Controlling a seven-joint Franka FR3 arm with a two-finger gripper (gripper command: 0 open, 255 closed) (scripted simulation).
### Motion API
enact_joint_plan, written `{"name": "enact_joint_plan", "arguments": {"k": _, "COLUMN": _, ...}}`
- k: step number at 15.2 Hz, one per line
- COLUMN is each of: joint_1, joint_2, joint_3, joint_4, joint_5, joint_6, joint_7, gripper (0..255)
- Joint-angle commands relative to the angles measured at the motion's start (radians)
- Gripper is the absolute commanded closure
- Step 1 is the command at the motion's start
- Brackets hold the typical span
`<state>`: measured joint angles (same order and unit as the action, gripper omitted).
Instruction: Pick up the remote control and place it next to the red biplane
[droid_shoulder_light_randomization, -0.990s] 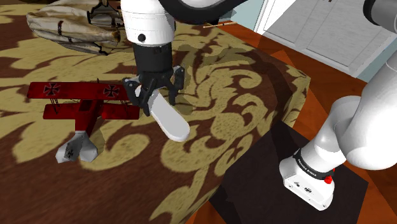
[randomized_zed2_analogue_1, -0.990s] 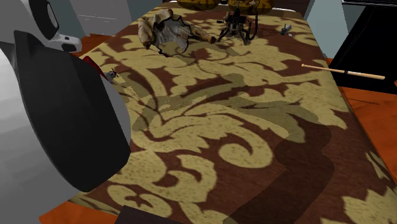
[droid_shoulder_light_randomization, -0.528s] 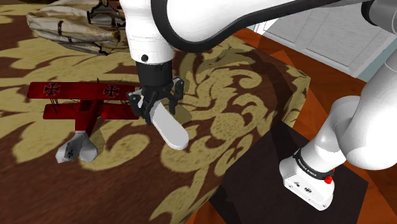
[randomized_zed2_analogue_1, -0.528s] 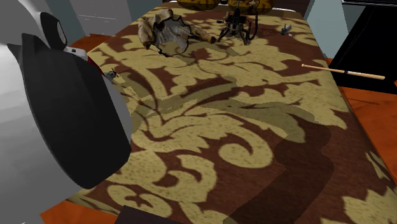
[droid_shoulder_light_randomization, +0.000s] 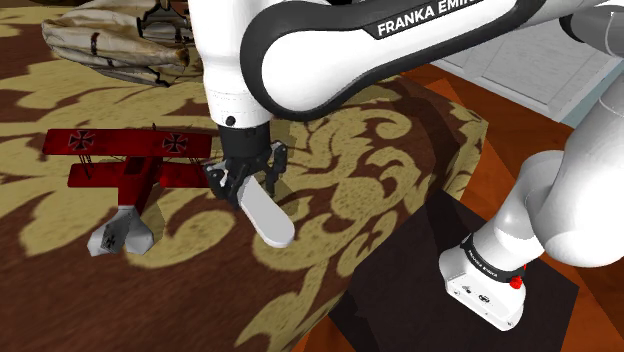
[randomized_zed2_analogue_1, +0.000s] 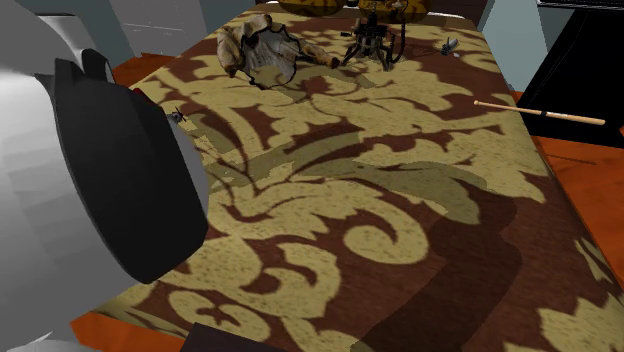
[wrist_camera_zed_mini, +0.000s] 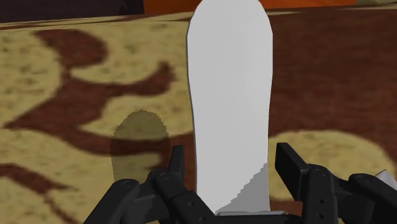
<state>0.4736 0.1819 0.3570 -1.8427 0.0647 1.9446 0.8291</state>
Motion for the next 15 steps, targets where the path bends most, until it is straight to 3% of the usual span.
{"name": "enact_joint_plan", "arguments": {"k": 1, "joint_1": 0.0, "joint_2": 0.009, "joint_3": -0.001, "joint_4": -0.021, "joint_5": -0.002, "joint_6": 0.03, "joint_7": -0.002, "gripper": 255}}
{"name": "enact_joint_plan", "arguments": {"k": 15, "joint_1": 0.009, "joint_2": 0.084, "joint_3": -0.007, "joint_4": -0.109, "joint_5": -0.026, "joint_6": 0.189, "joint_7": 0.0, "gripper": 255}}
